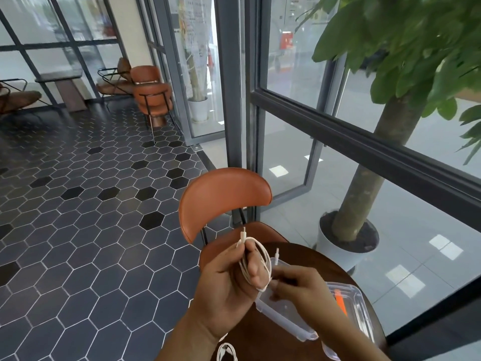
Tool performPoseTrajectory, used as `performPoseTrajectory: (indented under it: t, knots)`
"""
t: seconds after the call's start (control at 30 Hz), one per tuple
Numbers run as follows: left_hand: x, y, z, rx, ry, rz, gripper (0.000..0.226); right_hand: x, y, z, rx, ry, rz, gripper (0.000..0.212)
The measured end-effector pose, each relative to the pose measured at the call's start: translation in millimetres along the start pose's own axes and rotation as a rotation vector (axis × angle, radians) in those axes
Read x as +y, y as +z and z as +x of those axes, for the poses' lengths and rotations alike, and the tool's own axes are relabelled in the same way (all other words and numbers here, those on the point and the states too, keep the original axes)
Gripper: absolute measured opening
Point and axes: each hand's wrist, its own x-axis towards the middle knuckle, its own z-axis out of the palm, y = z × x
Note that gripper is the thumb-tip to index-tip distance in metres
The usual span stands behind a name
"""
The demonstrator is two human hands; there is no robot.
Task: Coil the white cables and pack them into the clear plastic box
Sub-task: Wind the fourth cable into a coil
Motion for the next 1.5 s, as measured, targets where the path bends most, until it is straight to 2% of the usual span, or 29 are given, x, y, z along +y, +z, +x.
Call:
performPoseTrajectory:
  t: [0.07,0.1,0.2,0.3,0.37,0.43,0.57,0.73,0.9,1.07,1.27,1.4,1.5]
  knots:
    - [-1.4,-2.2,-1.1,-0.041,-0.015,0.024,0.018,-8.4,-2.1,0.7,0.013,0.061,0.325,0.032]
    - [-2.8,-4.5,-1.7,-0.054,-0.019,0.038,0.018,-11.7,-3.6,1.7,0.008,0.081,0.406,0.03]
    - [-7.4,-10.2,-1.6,-0.1,-0.027,0.047,0.025,-15.3,-4.6,5.0,-0.009,0.065,0.429,0.024]
    - [-10.2,-14.3,0.6,-0.147,-0.024,0.031,0.027,-13.8,-2.9,7.6,0.095,0.015,0.498,0.011]
    - [-10.0,-16.9,2.0,-0.164,-0.018,0.037,0.026,-11.8,-1.1,9.5,0.156,-0.005,0.538,0.017]
    - [-9.9,-18.5,2.4,-0.183,-0.023,0.063,0.026,-12.6,0.3,9.8,0.148,0.045,0.567,0.022]
    - [-12.5,-19.0,2.8,-0.153,-0.071,0.164,0.028,-16.0,0.1,7.2,0.075,0.086,0.48,0.019]
    - [-10.3,-17.4,5.4,-0.089,-0.104,0.271,0.031,-19.0,0.6,3.0,0.147,0.083,0.464,0.021]
    - [-14.3,-8.3,8.6,-0.068,-0.141,0.295,0.03,-14.8,12.3,3.4,0.294,0.074,0.369,0.024]
    - [-14.0,3.7,11.6,0.027,-0.094,0.414,0.03,-16.3,12.3,0.6,0.384,0.054,0.429,0.025]
    - [-12.2,9.6,6.3,0.136,-0.04,0.645,0.029,-17.2,4.5,0.7,0.34,0.058,0.355,0.022]
    - [-15.6,10.9,5.6,0.227,0.022,0.913,0.025,-17.6,0.1,-0.4,0.377,0.042,0.373,0.022]
    - [-11.5,10.3,3.0,0.257,-0.003,0.876,0.022,-15.5,-3.5,-1.5,0.4,0.047,0.359,0.02]
